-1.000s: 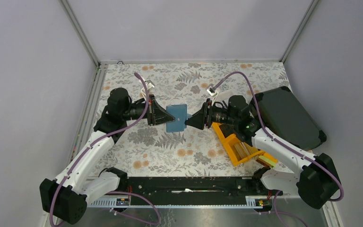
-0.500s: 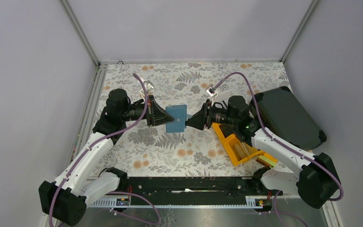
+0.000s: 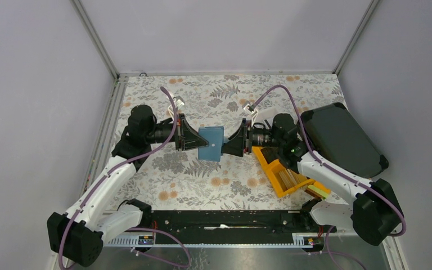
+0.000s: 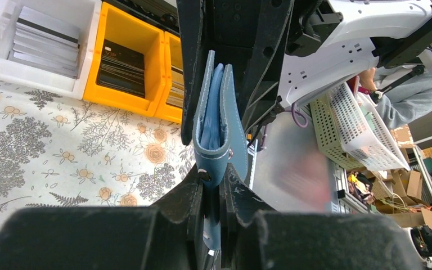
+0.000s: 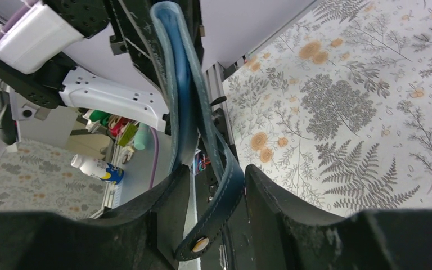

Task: Put the credit cards into the card holder
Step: Open the card holder at the center of the board.

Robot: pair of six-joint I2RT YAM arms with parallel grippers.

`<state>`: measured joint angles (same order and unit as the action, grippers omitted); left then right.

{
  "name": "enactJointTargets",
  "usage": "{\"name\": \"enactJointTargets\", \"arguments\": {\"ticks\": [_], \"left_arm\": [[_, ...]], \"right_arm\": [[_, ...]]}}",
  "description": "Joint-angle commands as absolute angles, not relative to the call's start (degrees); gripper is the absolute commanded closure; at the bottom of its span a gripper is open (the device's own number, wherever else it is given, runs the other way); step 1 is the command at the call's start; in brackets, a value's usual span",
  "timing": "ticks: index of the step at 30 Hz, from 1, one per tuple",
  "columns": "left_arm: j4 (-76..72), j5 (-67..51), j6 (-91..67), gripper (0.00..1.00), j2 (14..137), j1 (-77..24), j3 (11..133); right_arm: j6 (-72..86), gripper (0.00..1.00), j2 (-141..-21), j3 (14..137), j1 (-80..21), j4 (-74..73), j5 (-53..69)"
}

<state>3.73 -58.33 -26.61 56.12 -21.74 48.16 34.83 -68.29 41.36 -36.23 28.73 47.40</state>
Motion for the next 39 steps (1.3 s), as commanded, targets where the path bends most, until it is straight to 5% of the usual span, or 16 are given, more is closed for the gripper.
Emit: {"name": "enactJointTargets", "arguments": {"ticks": [1,4,7,9,11,16,20,39], "left_arm": [[-2.4,-61.2,-28.5,1.00,57.7,-22.0,48.1],[-2.8,-61.1,-29.1,0.99,58.7,-22.4,47.9],[0.4,-59.5,-28.2,0.90,60.1,-22.6,48.8],[5.7,-56.4,-25.3,0.65,60.8,-22.6,50.3],[9.7,-51.5,-23.3,0.39,61.0,-22.6,51.3],[12.8,-39.1,-21.3,0.07,58.5,-22.9,50.9],[11.6,-35.1,-21.2,0.01,56.4,-24.7,49.8],[16.0,-27.8,-21.7,0.01,63.8,-32.1,51.1]], "right_arm": [[39.4,0.54,-68.8,41.4,-36.2,39.3,52.1],[41.0,0.63,-69.4,41.3,-36.2,42.0,52.3],[42.3,0.85,-69.6,41.2,-36.2,43.4,51.9],[42.7,0.99,-69.4,41.0,-36.3,42.5,49.9],[41.3,1.00,-69.1,41.1,-36.2,37.5,46.6],[37.8,1.00,-69.1,41.5,-36.3,25.6,38.3],[37.2,1.00,-69.7,42.2,-36.2,20.1,32.2],[37.7,1.00,-74.6,47.8,-41.4,14.9,21.7]]}}
